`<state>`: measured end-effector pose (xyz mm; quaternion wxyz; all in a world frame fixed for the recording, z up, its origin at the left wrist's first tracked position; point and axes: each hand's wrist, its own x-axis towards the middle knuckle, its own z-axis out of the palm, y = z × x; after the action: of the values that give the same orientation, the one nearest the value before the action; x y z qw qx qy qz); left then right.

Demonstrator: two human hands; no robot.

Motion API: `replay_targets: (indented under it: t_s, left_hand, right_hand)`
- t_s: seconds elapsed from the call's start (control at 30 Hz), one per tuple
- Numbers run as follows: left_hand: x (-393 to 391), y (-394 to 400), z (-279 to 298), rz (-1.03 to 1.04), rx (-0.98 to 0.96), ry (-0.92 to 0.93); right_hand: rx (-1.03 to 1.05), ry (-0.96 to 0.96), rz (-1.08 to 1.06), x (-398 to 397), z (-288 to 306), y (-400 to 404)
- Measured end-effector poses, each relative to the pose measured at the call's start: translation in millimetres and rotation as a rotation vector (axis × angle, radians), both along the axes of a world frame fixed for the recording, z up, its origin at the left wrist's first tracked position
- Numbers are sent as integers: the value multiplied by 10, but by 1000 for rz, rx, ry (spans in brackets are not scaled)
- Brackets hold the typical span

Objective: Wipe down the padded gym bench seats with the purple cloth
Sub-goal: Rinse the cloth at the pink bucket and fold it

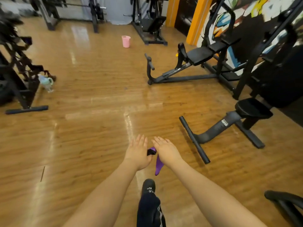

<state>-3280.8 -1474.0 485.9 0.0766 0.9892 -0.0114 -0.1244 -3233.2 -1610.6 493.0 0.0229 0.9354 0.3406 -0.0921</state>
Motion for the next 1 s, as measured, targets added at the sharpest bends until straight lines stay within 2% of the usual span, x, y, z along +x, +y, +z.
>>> replay_targets:
  t_s: [0.2, 0.37, 0.5, 0.7, 1.0]
  left_hand:
    - [1850, 756, 102, 72, -8, 2]
    - [3263, 1539, 338, 143, 9, -54]
    - [4342, 2248, 272, 194, 41, -66]
    - [6161, 3420, 92, 175, 43, -36]
    - [8751, 4837, 352, 126, 35, -12]
  right_hand:
    - [42, 21, 31, 1963, 26, 798]
    - [35, -25, 147, 3497, 283, 1663]
    - [7, -63, 217, 4640, 309, 2392]
    - [-3, -85, 194, 6442, 167, 3547]
    - [12, -33, 133, 8881, 367, 4872]
